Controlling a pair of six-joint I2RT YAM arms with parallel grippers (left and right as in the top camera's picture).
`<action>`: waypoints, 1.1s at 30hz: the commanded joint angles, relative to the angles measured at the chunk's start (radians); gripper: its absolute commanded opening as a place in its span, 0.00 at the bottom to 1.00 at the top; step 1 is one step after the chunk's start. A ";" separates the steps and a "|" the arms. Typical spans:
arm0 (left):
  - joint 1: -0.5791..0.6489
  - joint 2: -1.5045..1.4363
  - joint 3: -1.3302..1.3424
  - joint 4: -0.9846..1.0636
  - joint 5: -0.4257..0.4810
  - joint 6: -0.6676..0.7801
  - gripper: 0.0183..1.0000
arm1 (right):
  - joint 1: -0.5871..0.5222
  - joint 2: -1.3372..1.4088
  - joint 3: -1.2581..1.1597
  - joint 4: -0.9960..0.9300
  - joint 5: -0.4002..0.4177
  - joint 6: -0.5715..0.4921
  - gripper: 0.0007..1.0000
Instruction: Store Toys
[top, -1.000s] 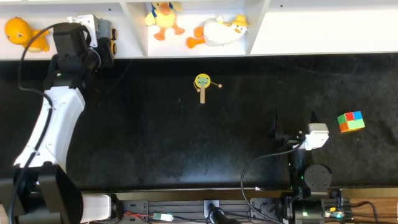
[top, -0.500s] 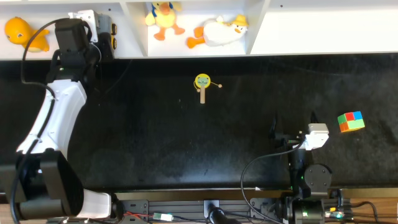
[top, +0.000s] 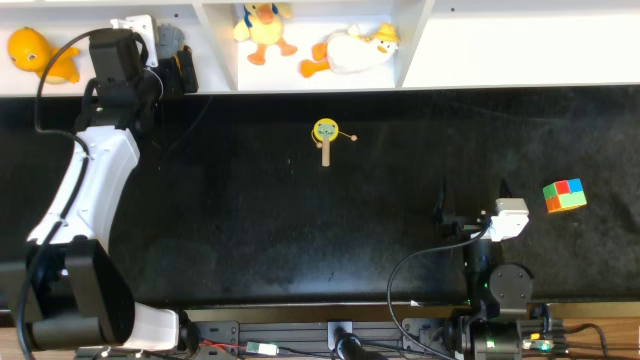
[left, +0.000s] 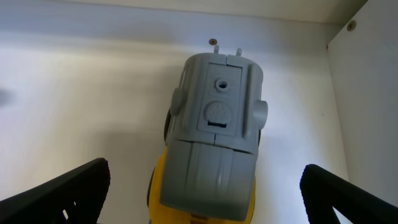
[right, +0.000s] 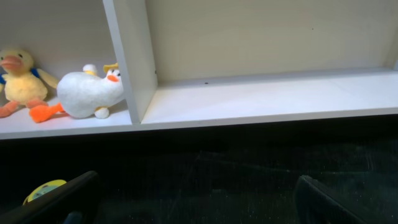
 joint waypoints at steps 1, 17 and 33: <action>0.004 -0.007 0.019 -0.024 0.023 -0.008 1.00 | -0.006 -0.009 -0.013 0.005 -0.007 0.001 1.00; 0.005 -0.311 -0.258 -0.023 0.019 -0.007 1.00 | -0.006 -0.009 -0.013 0.005 -0.007 0.001 1.00; 0.004 -0.835 -0.555 -0.145 0.020 -0.004 1.00 | -0.006 -0.009 -0.013 0.005 -0.007 0.001 0.99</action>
